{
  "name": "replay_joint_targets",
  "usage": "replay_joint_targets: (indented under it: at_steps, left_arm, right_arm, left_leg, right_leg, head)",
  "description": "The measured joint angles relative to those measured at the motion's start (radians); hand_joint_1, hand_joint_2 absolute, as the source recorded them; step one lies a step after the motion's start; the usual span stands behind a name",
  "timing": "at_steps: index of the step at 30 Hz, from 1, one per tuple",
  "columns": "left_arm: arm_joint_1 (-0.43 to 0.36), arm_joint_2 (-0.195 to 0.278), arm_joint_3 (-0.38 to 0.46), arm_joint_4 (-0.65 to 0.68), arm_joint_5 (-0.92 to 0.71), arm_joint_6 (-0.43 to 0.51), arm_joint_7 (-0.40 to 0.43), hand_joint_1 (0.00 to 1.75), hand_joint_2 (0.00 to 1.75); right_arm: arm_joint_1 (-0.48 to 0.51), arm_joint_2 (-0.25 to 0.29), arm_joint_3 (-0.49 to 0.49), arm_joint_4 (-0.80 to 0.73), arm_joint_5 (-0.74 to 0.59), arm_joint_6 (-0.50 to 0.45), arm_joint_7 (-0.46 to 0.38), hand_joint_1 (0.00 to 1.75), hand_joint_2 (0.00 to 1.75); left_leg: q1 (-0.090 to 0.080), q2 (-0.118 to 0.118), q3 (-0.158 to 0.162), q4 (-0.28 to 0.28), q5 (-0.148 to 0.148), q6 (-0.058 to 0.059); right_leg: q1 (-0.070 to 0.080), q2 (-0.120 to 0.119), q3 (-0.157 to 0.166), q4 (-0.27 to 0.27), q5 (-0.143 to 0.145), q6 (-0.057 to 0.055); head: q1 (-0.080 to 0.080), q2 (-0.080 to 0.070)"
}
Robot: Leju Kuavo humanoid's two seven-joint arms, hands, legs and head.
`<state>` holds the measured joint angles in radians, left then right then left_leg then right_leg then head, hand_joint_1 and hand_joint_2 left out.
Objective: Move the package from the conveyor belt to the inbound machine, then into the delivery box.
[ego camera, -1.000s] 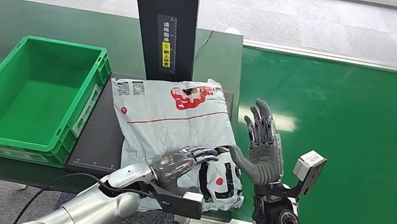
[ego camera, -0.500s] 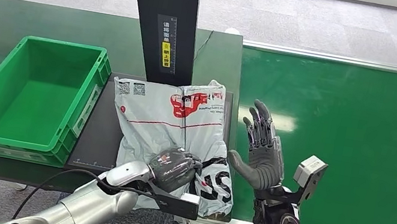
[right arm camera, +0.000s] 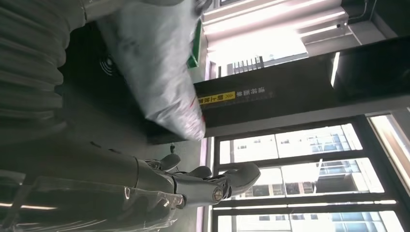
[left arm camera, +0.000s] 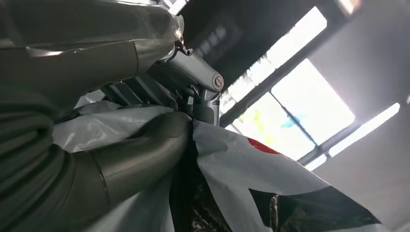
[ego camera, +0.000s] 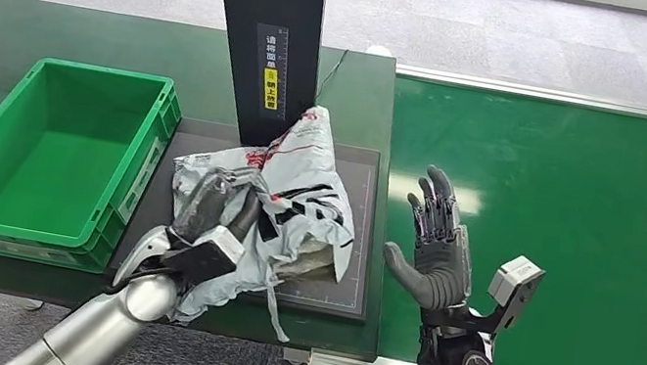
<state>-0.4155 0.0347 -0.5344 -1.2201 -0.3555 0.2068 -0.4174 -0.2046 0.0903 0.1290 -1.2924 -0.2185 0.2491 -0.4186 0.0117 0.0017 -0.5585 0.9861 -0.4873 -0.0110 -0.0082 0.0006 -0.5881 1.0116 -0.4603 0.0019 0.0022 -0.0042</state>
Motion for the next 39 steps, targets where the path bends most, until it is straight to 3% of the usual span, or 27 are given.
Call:
replay_joint_targets:
  at_steps: [7,13,19,24,29,39]
  left_arm:
    - [0.162,0.032,0.203,-0.340,0.155,0.061,-0.111,1.75,1.75]
    - [0.317,0.022,0.396,-0.596,0.291,0.058,-0.229,1.75,1.75]
    - [0.363,-0.010,0.579,-0.722,0.363,0.060,-0.245,1.75,1.75]
    - [0.335,-0.016,0.715,-0.718,0.303,0.094,-0.170,1.75,1.75]
    - [0.257,0.003,0.818,-0.624,0.234,0.072,-0.085,1.75,1.75]
    - [0.091,0.078,0.885,-0.326,0.144,-0.004,0.045,1.75,1.75]
  right_arm:
    - [0.034,-0.015,-0.003,-0.018,-0.018,-0.025,0.004,0.00,1.75]
    - [0.103,-0.013,-0.014,-0.055,-0.005,-0.030,-0.003,0.00,1.75]
    - [0.125,0.000,-0.026,-0.069,0.012,-0.028,-0.004,0.00,1.75]
    - [0.127,0.008,-0.029,-0.073,0.019,-0.024,-0.004,0.00,1.75]
    - [0.127,0.016,-0.032,-0.078,0.020,-0.012,0.002,0.00,1.75]
    - [0.123,0.026,-0.036,-0.082,0.006,0.008,0.022,0.00,1.75]
  left_leg:
    - [0.000,0.000,-0.001,0.000,0.000,0.000]
    - [0.000,0.000,-0.002,-0.001,-0.001,0.000]
    - [0.000,0.000,-0.001,-0.001,0.000,0.000]
    - [0.000,0.000,0.000,-0.001,0.000,-0.001]
    - [0.001,0.000,0.000,-0.001,0.000,-0.001]
    - [0.000,0.000,0.000,-0.001,0.000,-0.001]
  right_leg:
    - [0.000,0.000,-0.001,0.000,0.000,0.000]
    - [0.000,0.000,-0.002,0.000,-0.001,0.000]
    - [0.000,0.000,-0.001,0.000,-0.001,0.000]
    - [0.000,0.000,0.000,0.000,-0.001,0.000]
    - [0.001,0.000,0.000,0.000,-0.001,0.000]
    - [0.001,0.000,0.000,0.000,-0.001,0.000]
  head:
    - [0.000,0.000]
    - [0.000,0.000]
    - [0.000,0.000]
    - [0.000,0.000]
    - [0.000,0.000]
    - [0.000,0.000]
